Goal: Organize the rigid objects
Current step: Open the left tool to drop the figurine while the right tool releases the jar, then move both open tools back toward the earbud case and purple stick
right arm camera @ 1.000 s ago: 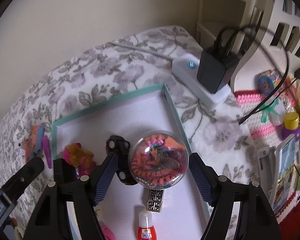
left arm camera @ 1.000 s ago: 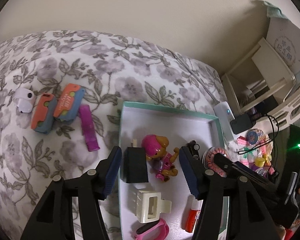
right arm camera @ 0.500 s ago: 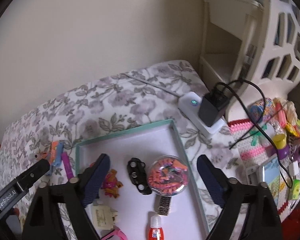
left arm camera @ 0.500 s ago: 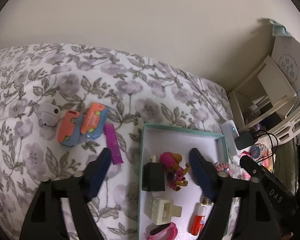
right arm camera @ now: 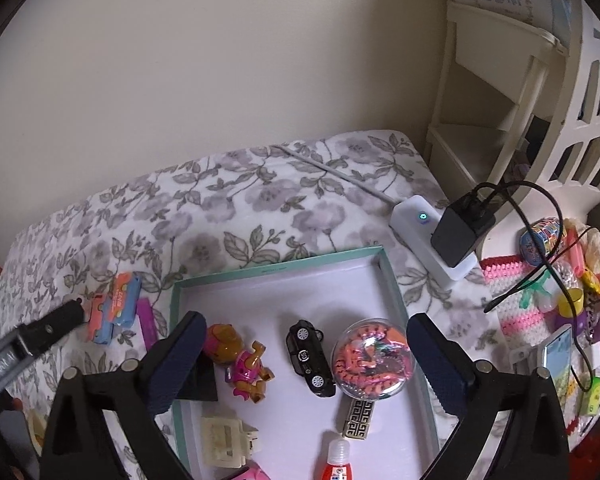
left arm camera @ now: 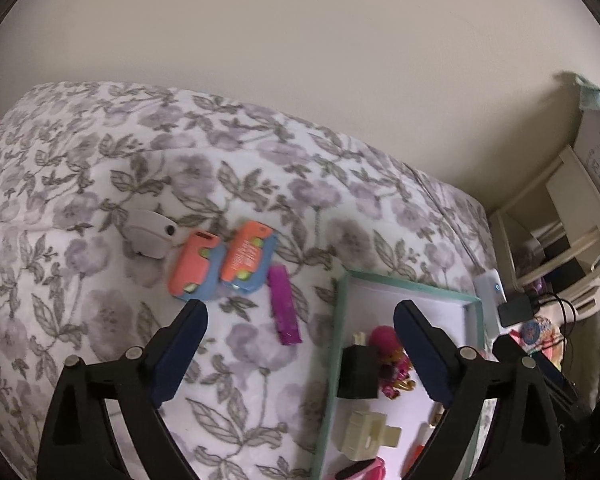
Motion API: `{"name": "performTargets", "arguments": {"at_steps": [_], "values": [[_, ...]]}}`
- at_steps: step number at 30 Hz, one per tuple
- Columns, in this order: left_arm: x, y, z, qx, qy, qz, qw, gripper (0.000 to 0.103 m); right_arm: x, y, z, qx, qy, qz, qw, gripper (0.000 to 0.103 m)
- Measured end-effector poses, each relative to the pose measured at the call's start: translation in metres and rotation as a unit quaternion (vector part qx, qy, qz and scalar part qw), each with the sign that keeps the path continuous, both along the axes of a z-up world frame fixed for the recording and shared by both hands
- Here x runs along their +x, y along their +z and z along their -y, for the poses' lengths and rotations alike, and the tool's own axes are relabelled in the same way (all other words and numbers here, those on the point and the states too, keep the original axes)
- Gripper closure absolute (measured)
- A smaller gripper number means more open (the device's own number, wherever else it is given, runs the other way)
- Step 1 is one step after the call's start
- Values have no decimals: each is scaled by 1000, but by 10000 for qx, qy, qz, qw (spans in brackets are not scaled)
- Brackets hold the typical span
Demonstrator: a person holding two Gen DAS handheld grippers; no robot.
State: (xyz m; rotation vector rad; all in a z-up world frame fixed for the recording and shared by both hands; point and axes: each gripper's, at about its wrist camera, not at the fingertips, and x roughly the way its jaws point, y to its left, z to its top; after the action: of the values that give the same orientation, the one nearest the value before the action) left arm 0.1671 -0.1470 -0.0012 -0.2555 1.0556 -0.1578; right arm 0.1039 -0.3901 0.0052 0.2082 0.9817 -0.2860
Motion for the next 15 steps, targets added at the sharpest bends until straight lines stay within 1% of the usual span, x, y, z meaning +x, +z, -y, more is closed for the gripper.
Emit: {"name": "performTargets", "arguments": {"at_steps": [2,6,11,15], "values": [[2,1,-8,8,85,32,10000,8,1,0,-3,-21,5,6,10000,1],[7,-1,-25,-89,245,-28,9997,8,5,-3,-10,-18,36,-24,10000,0],[11,2,-52,39,498,48,9987,8,11,-10,-23,-132,174,-186,9996,0],[15,5,-71,169,653,119,9977,8,13,-11,-33,-124,278,-165,9994,0]]}}
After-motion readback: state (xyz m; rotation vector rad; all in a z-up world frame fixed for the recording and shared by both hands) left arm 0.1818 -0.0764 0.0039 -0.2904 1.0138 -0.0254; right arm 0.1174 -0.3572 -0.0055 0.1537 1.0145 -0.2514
